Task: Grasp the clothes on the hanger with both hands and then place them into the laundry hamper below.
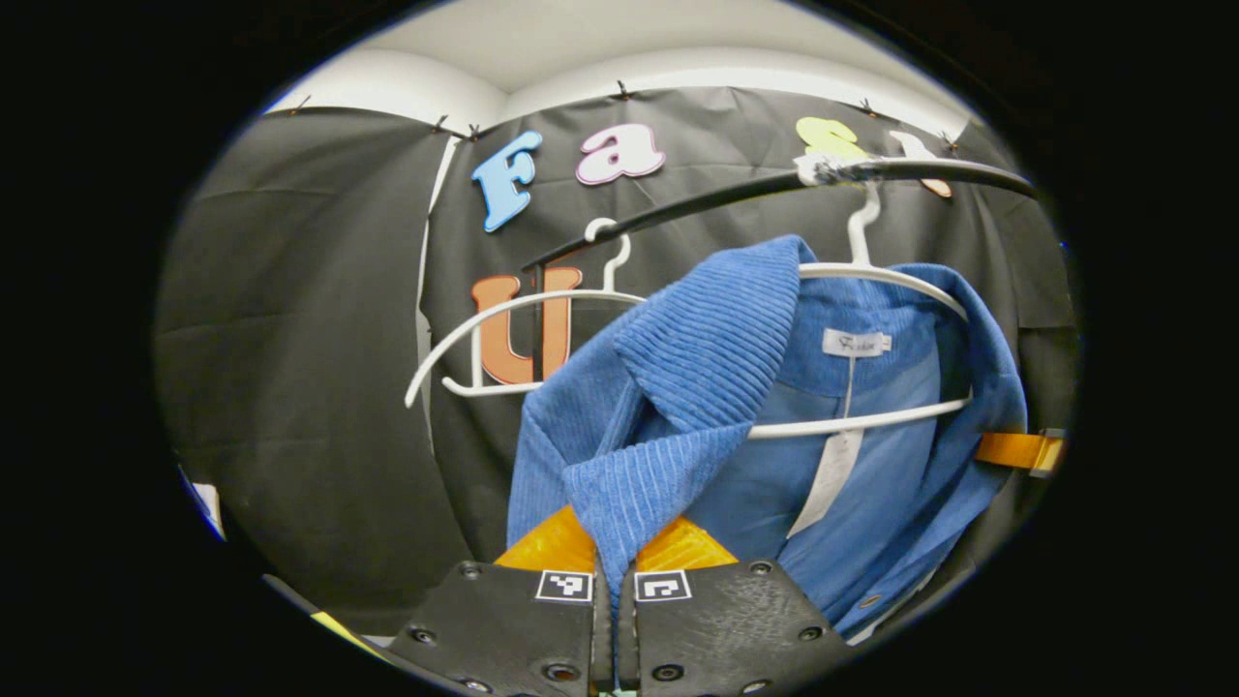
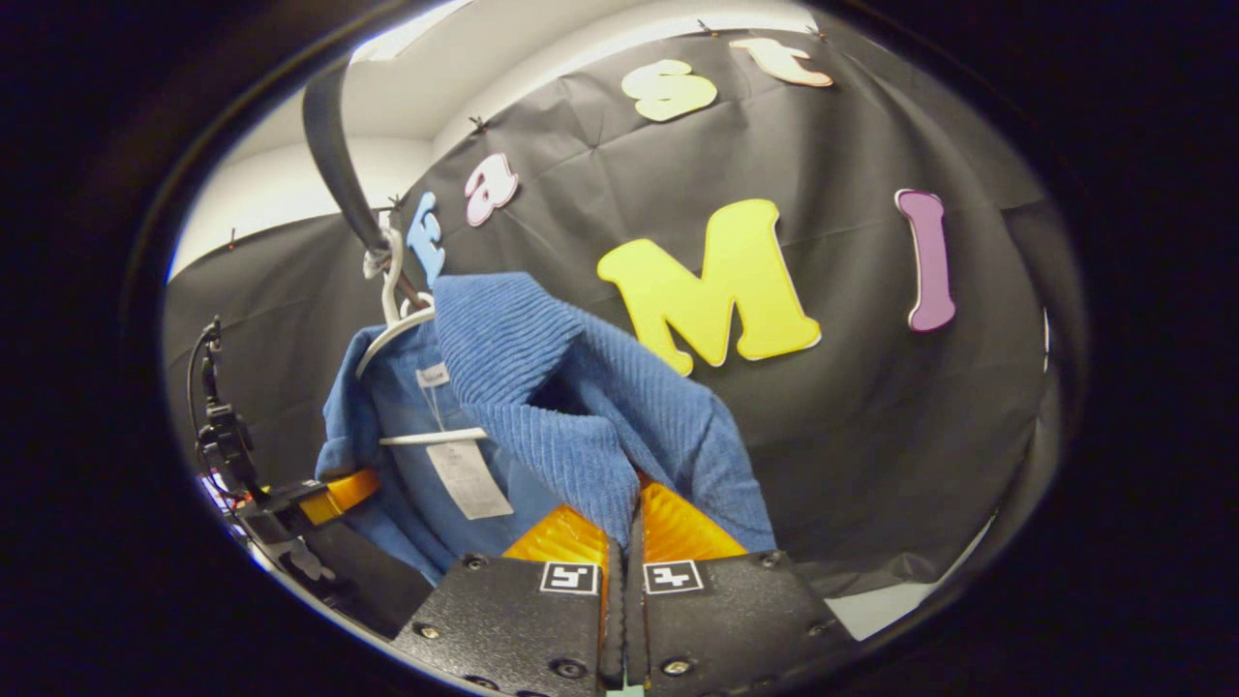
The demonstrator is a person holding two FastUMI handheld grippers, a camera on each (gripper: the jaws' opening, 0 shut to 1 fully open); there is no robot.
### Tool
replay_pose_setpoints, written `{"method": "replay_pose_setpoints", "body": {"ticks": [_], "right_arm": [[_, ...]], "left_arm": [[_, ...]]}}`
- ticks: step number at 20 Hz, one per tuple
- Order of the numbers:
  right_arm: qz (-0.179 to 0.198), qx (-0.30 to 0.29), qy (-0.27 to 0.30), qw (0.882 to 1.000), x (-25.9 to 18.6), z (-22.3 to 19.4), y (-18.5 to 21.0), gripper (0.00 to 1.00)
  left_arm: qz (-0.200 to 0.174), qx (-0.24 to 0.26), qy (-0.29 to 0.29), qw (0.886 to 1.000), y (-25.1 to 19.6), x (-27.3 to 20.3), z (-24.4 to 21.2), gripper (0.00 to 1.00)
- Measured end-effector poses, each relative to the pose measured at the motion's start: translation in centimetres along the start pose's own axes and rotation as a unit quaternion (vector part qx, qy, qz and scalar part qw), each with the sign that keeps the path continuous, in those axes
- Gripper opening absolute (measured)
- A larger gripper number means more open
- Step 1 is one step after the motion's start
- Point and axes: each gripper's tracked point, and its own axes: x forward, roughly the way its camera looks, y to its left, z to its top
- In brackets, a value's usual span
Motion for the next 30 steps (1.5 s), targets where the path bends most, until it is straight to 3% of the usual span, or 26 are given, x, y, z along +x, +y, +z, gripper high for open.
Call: {"method": "replay_pose_setpoints", "body": {"ticks": [6, 11, 13, 17, 19, 20, 23, 24, 25, 26, 30], "right_arm": [[0.010, 0.014, -0.045, 0.999, -1.1, 3.5, -0.4, 0.04], [-0.004, 0.028, -0.081, 0.996, -1.6, 6.4, -1.3, 0.04], [-0.022, 0.017, -0.103, 0.994, -1.6, 8.0, -2.0, 0.04], [-0.068, -0.021, -0.140, 0.988, -0.8, 10.6, -3.2, 0.03], [-0.086, -0.040, -0.133, 0.987, 0.0, 10.6, -3.6, 0.04], [-0.092, -0.047, -0.131, 0.986, 0.5, 10.7, -3.7, 0.04], [-0.130, -0.061, -0.103, 0.984, 2.2, 10.2, -5.3, 0.04], [-0.135, -0.058, -0.091, 0.985, 3.0, 9.7, -5.6, 0.04], [-0.137, -0.050, -0.071, 0.987, 3.5, 8.9, -5.8, 0.04], [-0.128, -0.037, -0.061, 0.989, 3.7, 8.1, -5.5, 0.04], [-0.111, -0.010, -0.040, 0.993, 4.7, 6.0, -6.3, 0.04]], "left_arm": [[0.025, -0.010, -0.027, 0.999, 2.4, -0.4, 2.9, 0.02], [0.040, -0.015, -0.050, 0.998, 4.4, -0.5, 5.3, 0.02], [0.042, -0.013, -0.057, 0.997, 5.3, -0.2, 6.6, 0.07], [0.045, -0.020, -0.061, 0.997, 6.8, 0.9, 7.8, 0.07], [0.039, -0.028, -0.051, 0.998, 7.2, 1.5, 7.5, 0.07], [0.033, -0.032, -0.044, 0.998, 7.1, 1.8, 7.4, 0.02], [0.019, -0.035, -0.033, 0.999, 7.1, 2.7, 7.2, 0.07], [0.015, -0.036, -0.027, 0.999, 7.0, 3.2, 7.0, 0.02], [0.010, -0.038, -0.017, 0.999, 7.1, 3.7, 6.6, 0.07], [0.007, -0.041, -0.006, 0.999, 7.3, 4.1, 6.0, 0.02], [-0.008, -0.083, 0.008, 0.996, 7.9, 5.0, 4.5, 0.02]]}}
